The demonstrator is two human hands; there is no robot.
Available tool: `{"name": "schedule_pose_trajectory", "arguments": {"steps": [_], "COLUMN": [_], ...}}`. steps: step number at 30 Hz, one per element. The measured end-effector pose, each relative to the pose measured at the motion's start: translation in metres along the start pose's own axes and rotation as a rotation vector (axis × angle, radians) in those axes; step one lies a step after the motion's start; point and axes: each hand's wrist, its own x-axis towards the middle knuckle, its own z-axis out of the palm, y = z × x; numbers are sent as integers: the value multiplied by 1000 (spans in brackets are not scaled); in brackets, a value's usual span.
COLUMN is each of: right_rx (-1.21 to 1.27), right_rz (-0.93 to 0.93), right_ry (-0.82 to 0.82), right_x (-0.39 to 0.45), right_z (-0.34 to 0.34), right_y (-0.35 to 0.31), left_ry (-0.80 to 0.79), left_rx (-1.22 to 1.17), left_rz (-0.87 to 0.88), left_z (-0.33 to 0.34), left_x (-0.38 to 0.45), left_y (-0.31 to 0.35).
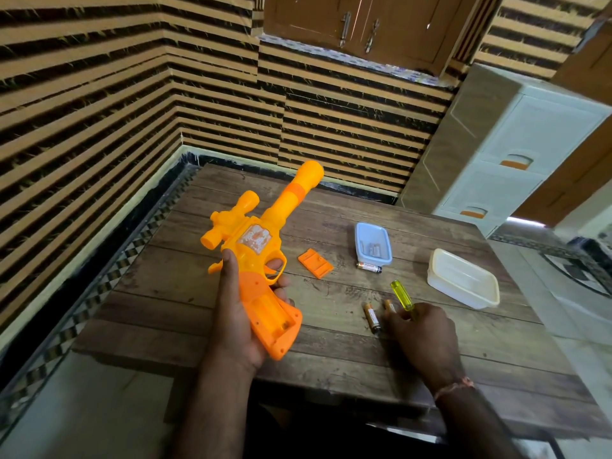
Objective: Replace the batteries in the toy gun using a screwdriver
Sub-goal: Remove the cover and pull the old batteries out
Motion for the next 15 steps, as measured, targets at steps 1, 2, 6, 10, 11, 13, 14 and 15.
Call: {"name": "schedule_pose_trajectory", "arguments": {"steps": [1,2,6,10,11,13,14,15], "right_rx": [-1,3,47,101,108,129,146,168], "right_rz": [-8,-12,-1,34,35,29,20,8], "right_ry": [4,8,15,11,14,35,53,71], "right_x": [1,1,3,8,8,7,5,2], "right_z": [0,-1,-3,-6,-7,-9,-11,-13], "right_y": [1,1,1,3,3,2,0,-4], "left_ry": [3,5,2,-1,-4,-9,-10,-12], "left_rx": [1,3,16,16,16,8,9,12], "left_rz": [1,3,14,18,19,16,17,18], "left_z": [0,0,0,0,-1,-1,-1,-1], "left_x": [0,0,0,-1,0,-1,-1,0], "left_y": [0,0,0,0,0,0,0,0]}}
